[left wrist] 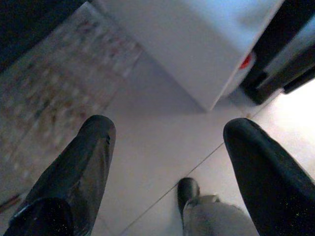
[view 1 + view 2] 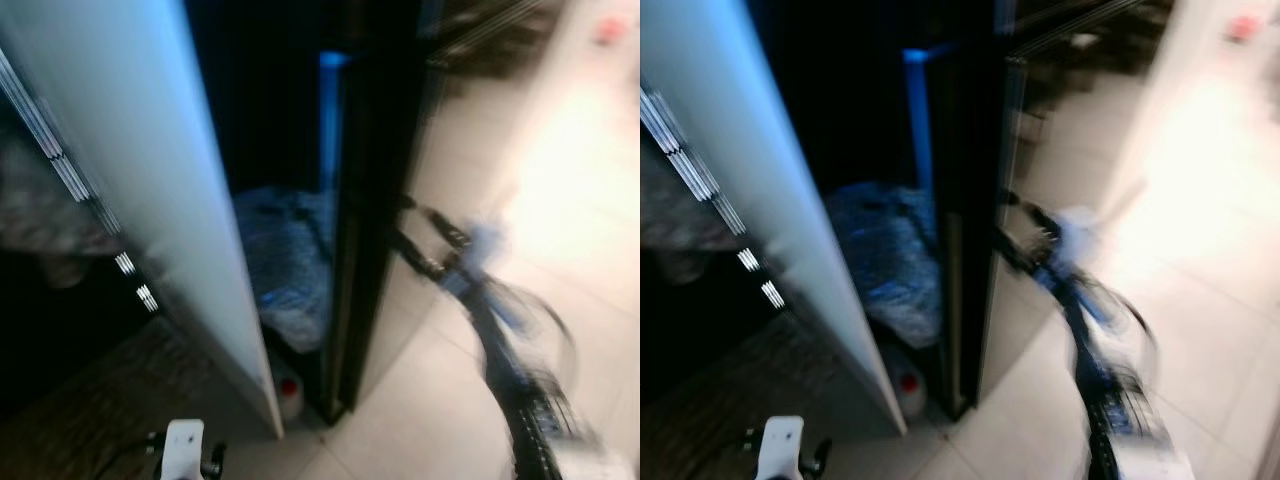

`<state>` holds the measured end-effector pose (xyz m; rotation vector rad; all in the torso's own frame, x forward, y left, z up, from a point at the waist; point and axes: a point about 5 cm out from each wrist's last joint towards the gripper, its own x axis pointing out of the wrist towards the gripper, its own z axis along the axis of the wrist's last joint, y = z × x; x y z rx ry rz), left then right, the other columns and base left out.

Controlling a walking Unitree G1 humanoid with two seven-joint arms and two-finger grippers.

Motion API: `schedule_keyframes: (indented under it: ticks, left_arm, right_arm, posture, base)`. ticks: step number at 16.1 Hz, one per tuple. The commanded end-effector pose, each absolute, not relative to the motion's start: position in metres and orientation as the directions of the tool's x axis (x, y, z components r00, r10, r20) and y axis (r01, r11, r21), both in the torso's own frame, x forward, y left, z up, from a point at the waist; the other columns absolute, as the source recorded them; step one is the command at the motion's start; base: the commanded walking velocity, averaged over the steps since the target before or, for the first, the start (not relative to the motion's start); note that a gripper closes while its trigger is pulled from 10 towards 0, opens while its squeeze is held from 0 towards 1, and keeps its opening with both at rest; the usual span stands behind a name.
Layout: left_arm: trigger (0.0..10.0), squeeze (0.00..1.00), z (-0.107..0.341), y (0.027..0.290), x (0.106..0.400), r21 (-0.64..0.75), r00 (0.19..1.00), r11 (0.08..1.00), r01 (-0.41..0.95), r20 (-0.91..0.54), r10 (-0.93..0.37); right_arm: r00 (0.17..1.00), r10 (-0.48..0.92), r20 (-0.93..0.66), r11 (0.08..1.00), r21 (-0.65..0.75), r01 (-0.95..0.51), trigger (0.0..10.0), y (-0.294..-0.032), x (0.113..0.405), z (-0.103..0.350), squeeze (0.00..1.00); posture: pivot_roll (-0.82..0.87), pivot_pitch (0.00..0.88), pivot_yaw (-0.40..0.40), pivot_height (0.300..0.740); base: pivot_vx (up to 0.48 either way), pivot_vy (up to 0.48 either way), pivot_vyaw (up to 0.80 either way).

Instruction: Restocking fridge

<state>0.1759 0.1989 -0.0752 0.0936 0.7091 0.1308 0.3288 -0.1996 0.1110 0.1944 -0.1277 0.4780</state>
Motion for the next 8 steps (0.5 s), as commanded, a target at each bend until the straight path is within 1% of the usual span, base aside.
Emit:
schedule_keyframes:
  ticks: [1, 2, 3, 4, 5, 6, 7, 8]
  left_arm:
    - [10.0, 0.00, -0.077, 0.201, 0.172, 0.135, 0.742, 0.987, -0.084, -0.653, 0.153]
    - [10.0, 0.00, -0.077, 0.201, 0.172, 0.136, 0.741, 0.987, -0.081, -0.654, 0.151]
    - [10.0, 0.00, -0.077, 0.202, 0.172, 0.139, 0.741, 0.987, -0.075, -0.655, 0.148]
    - [10.0, 0.00, -0.077, 0.202, 0.172, 0.139, 0.740, 0.988, -0.073, -0.656, 0.147]
    - [10.0, 0.00, -0.077, 0.202, 0.173, 0.140, 0.740, 0.988, -0.071, -0.657, 0.146]
    - [10.0, 0.00, -0.077, 0.202, 0.173, 0.140, 0.740, 0.988, -0.070, -0.657, 0.146]
    - [10.0, 0.00, -0.076, 0.201, 0.174, 0.140, 0.741, 0.988, -0.067, -0.656, 0.143]
    - [10.0, 0.00, -0.076, 0.201, 0.174, 0.140, 0.741, 0.988, -0.067, -0.656, 0.144]
  right_arm:
    - [0.897, 0.404, 0.178, 0.886, 0.169, -0.433, 10.0, -0.213, 0.319, 0.113, 0.00]
    - [0.898, 0.406, 0.168, 0.885, 0.173, -0.433, 10.0, -0.215, 0.306, 0.108, 0.00]
    - [0.900, 0.411, 0.149, 0.877, 0.206, -0.434, 10.0, -0.216, 0.292, 0.101, 0.00]
    - [0.906, 0.407, 0.114, 0.874, 0.238, -0.423, 10.0, -0.216, 0.284, 0.090, 0.00]
    - [0.924, 0.382, 0.000, 0.891, 0.264, -0.369, 10.0, -0.219, 0.275, 0.060, 0.00]
    - [0.927, 0.371, -0.051, 0.897, 0.277, -0.344, 10.0, -0.219, 0.271, 0.047, 0.00]
    - [0.917, 0.330, -0.224, 0.914, 0.320, -0.250, 10.0, -0.218, 0.254, 0.010, 0.00]
    - [0.896, 0.276, -0.348, 0.931, 0.329, -0.159, 10.0, -0.217, 0.242, -0.013, 0.00]
  posture:
    - [-0.05, 0.030, 0.020, 0.740]
    - [-0.05, 0.032, 0.022, 0.740]
    - [-0.06, 0.032, 0.023, 0.740]
    - [-0.06, 0.032, 0.023, 0.740]
    - [-0.06, 0.032, 0.022, 0.740]
    - [-0.06, 0.032, 0.022, 0.740]
    - [-0.05, 0.030, 0.021, 0.740]
    - [-0.05, 0.032, 0.021, 0.740]
  base:
    - [0.000, 0.000, 0.00]
    - [0.000, 0.000, 0.00]
    - [0.000, 0.000, 0.00]
    - [0.000, 0.000, 0.00]
    - [0.000, 0.000, 0.00]
    - [0.000, 0.000, 0.00]
    - [0.000, 0.000, 0.00]
    - [0.000, 0.000, 0.00]
